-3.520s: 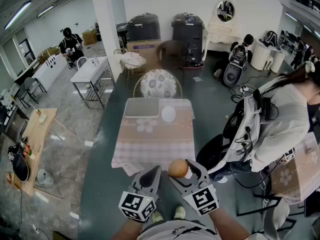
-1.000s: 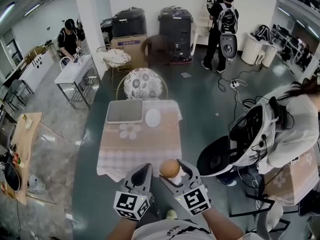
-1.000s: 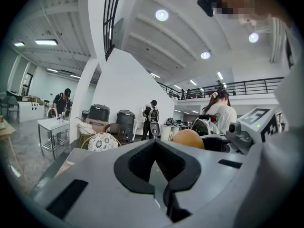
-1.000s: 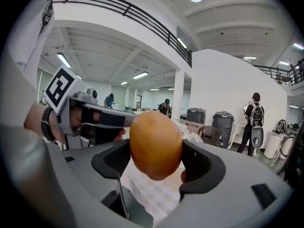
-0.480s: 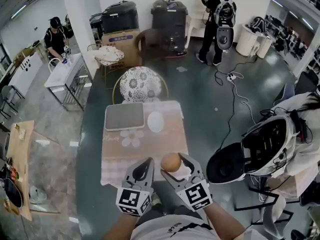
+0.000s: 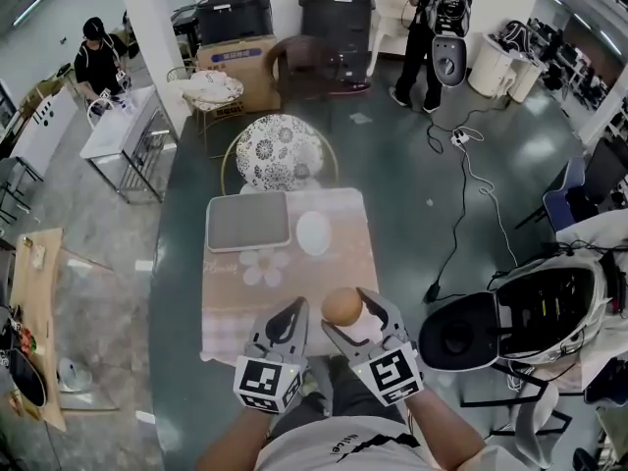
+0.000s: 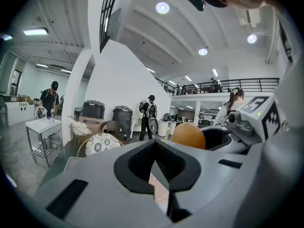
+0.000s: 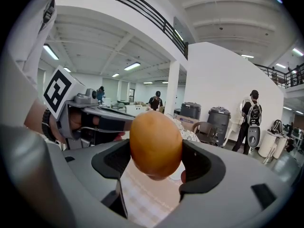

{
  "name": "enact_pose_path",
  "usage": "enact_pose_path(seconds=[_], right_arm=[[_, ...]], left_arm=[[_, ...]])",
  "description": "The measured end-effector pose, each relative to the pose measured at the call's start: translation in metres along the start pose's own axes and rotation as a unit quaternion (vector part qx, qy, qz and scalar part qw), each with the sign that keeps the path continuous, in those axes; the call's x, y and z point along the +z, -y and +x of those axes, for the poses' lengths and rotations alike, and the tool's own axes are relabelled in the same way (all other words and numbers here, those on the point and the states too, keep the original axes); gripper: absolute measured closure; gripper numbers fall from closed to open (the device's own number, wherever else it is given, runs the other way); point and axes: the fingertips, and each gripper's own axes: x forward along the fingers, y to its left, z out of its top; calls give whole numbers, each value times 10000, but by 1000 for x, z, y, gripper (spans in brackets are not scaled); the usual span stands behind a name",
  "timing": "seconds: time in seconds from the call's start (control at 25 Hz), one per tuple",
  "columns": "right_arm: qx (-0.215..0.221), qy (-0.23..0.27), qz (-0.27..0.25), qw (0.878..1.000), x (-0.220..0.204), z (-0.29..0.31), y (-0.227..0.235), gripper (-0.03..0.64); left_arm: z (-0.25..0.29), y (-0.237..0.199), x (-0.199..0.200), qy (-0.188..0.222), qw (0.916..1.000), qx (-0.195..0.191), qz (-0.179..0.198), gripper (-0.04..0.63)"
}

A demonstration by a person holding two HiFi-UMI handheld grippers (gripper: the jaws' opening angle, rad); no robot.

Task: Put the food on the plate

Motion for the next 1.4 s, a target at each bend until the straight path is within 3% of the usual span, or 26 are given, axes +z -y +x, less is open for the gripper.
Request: enact_pose_path(seconds=[0.48, 0.88, 1.4], right_arm=[[478, -247, -127, 9985, -12, 86, 59, 293], [1016, -687, -681, 9901, -62, 169, 105, 293], [1490, -1159, -1063, 9762, -144, 255, 126, 293]], left_arm=[[76, -53, -8, -192, 9992, 344, -16, 596], [147, -94, -43, -261, 9981, 559, -76, 596], [200, -135, -96, -463, 9953, 816, -229, 595]])
